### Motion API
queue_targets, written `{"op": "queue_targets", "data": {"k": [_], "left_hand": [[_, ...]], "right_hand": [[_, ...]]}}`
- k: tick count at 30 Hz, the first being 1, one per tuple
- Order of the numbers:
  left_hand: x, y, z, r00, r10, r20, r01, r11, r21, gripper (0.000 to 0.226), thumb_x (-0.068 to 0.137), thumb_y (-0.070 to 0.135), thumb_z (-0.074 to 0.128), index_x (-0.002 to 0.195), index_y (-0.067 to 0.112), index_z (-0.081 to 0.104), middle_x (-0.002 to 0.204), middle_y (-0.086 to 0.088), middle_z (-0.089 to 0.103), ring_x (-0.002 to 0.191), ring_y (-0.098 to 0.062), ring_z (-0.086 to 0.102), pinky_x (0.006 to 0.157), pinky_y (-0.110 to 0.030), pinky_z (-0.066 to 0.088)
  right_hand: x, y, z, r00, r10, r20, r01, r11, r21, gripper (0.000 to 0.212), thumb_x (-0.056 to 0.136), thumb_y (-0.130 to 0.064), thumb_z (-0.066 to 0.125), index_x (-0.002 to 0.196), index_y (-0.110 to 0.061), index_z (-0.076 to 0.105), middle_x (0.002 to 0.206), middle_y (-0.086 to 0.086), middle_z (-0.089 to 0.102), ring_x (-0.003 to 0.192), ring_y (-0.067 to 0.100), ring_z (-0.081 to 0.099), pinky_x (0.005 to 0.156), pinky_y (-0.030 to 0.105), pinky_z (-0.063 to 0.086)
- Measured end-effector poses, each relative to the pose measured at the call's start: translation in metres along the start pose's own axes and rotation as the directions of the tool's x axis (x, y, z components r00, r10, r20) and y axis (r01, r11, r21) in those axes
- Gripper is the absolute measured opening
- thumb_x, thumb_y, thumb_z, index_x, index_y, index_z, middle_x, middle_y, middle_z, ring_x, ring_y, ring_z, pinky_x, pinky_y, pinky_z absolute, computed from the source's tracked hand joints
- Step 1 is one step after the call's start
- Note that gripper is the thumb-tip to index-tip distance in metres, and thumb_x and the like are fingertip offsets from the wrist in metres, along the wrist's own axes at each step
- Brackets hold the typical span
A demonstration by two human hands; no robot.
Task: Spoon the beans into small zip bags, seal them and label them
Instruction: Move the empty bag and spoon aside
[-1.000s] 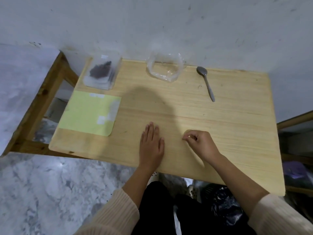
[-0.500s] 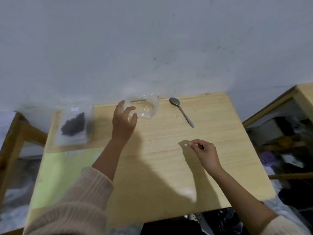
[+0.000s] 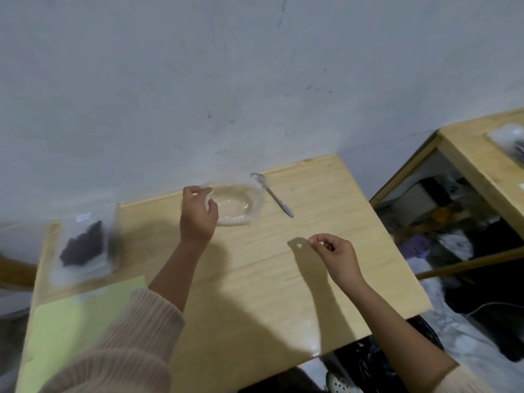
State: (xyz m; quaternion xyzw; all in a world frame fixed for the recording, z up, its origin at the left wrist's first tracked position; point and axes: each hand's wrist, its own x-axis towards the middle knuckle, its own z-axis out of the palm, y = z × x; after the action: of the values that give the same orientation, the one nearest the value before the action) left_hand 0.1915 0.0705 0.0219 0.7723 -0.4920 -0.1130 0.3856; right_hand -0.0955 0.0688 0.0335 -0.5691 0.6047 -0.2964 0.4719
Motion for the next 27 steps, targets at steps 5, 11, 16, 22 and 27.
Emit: {"op": "queue_targets", "data": {"k": [5, 11, 16, 22, 27], "left_hand": [[-0.03, 0.085, 0.028, 0.997, 0.022, 0.071, -0.018, 0.998, -0.058, 0.029, 0.09, 0.01, 0.051, 0.117, 0.009, 0.062, 0.122, -0.007, 0.044, 0.104, -0.025, 0.055, 0.091, -0.033, 0.045], [-0.076, 0.203, 0.091, 0.975, 0.097, 0.201, -0.084, 0.994, -0.071, 0.031, 0.089, 0.016, 0.053, 0.119, 0.016, 0.06, 0.124, -0.001, 0.039, 0.092, -0.024, 0.058, 0.079, -0.036, 0.049], [-0.139, 0.297, 0.158, 0.918, 0.227, 0.326, -0.197, 0.972, -0.125, 0.033, 0.089, 0.018, 0.052, 0.122, 0.017, 0.058, 0.126, 0.0, 0.036, 0.083, -0.021, 0.057, 0.075, -0.032, 0.048], [-0.232, 0.361, 0.239, 0.776, 0.345, 0.527, -0.348, 0.932, -0.097, 0.033, 0.091, 0.02, 0.048, 0.122, 0.012, 0.054, 0.124, -0.005, 0.034, 0.086, -0.025, 0.056, 0.076, -0.037, 0.048], [-0.31, 0.334, 0.297, 0.643, 0.267, 0.718, -0.374, 0.927, -0.01, 0.03, 0.094, 0.019, 0.044, 0.119, 0.005, 0.053, 0.122, -0.007, 0.032, 0.087, -0.028, 0.056, 0.078, -0.039, 0.049]], "right_hand": [[-0.012, 0.005, -0.051, 0.999, -0.015, -0.041, 0.016, 1.0, 0.021, 0.012, 0.086, -0.017, 0.065, 0.075, -0.018, 0.069, 0.038, -0.011, 0.035, 0.039, 0.006, 0.028, 0.045, 0.019, 0.024], [-0.04, 0.031, -0.163, 0.985, -0.035, -0.17, 0.04, 0.999, 0.027, 0.015, 0.087, -0.019, 0.064, 0.073, -0.013, 0.067, 0.051, 0.001, 0.054, 0.05, 0.02, 0.044, 0.054, 0.02, 0.034], [-0.072, 0.076, -0.268, 0.95, 0.038, -0.311, -0.024, 0.999, 0.047, 0.015, 0.087, -0.016, 0.063, 0.075, -0.007, 0.065, 0.068, 0.008, 0.059, 0.062, 0.016, 0.051, 0.057, 0.019, 0.039], [-0.115, 0.154, -0.351, 0.893, 0.154, -0.423, -0.163, 0.986, 0.013, 0.018, 0.088, -0.018, 0.062, 0.075, -0.005, 0.064, 0.055, 0.003, 0.049, 0.05, 0.011, 0.04, 0.053, 0.026, 0.032], [-0.146, 0.238, -0.365, 0.837, 0.316, -0.447, -0.334, 0.942, 0.041, 0.019, 0.09, -0.019, 0.06, 0.074, -0.009, 0.06, 0.051, -0.001, 0.044, 0.048, 0.012, 0.038, 0.05, 0.024, 0.032]]}}
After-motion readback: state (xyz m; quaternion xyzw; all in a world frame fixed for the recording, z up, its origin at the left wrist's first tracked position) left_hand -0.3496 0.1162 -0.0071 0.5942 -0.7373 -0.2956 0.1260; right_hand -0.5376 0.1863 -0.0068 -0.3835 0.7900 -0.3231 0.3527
